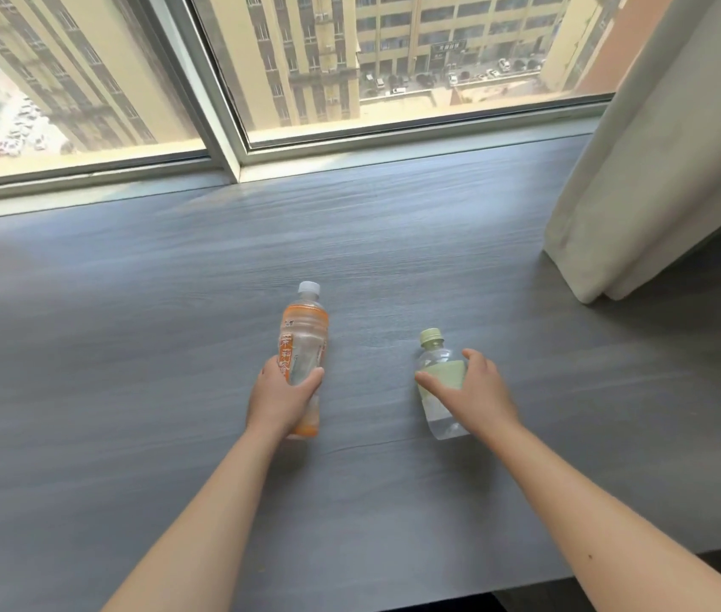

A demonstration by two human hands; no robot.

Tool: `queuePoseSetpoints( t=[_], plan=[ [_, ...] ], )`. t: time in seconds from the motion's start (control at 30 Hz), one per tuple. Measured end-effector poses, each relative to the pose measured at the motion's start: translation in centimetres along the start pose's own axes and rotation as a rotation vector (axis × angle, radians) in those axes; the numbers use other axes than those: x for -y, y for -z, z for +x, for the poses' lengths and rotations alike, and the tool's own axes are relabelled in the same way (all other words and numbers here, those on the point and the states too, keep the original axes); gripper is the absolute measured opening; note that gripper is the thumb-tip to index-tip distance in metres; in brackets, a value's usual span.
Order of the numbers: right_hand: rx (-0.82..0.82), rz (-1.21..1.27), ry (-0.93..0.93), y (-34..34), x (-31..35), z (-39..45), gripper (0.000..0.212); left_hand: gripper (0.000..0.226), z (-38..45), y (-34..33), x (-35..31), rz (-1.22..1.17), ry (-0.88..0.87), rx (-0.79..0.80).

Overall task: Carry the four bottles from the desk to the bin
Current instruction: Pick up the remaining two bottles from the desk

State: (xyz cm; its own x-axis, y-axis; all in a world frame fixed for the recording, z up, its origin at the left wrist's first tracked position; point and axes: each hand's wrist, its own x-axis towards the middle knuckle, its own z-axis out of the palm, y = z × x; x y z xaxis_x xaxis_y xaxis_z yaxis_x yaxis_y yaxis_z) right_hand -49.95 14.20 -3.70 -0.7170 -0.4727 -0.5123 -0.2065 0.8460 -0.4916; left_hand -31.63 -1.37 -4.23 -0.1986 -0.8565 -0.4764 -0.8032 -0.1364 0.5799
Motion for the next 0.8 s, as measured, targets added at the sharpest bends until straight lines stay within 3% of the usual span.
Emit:
queuePoseSetpoints(
  t=[0.2, 0.33, 0.57, 0.8],
  plan=[
    [0.027, -0.088, -0.057, -0.6, 1.2, 0.2, 0.105, 0.041, -1.6, 1.4, 0.9, -0.37, 0.092, 0.074],
    [0.058, -0.1, -0.067, -0.5, 1.7, 0.3, 0.096, 0.069, -3.2, 1.7, 1.8, -0.317, 0.137, 0.095],
    [0.105, 0.126, -0.017, 0.2, 0.7, -0.9, 0.095, 0.088, -6.7, 1.1, 3.0, -0.303, 0.201, 0.09],
    [0.284, 0.652, -0.059, 2.1, -2.5, -4.2, 0.067, 0.045, -10.2, -0.1, 3.8, -0.301, 0.113, 0.115]
  ],
)
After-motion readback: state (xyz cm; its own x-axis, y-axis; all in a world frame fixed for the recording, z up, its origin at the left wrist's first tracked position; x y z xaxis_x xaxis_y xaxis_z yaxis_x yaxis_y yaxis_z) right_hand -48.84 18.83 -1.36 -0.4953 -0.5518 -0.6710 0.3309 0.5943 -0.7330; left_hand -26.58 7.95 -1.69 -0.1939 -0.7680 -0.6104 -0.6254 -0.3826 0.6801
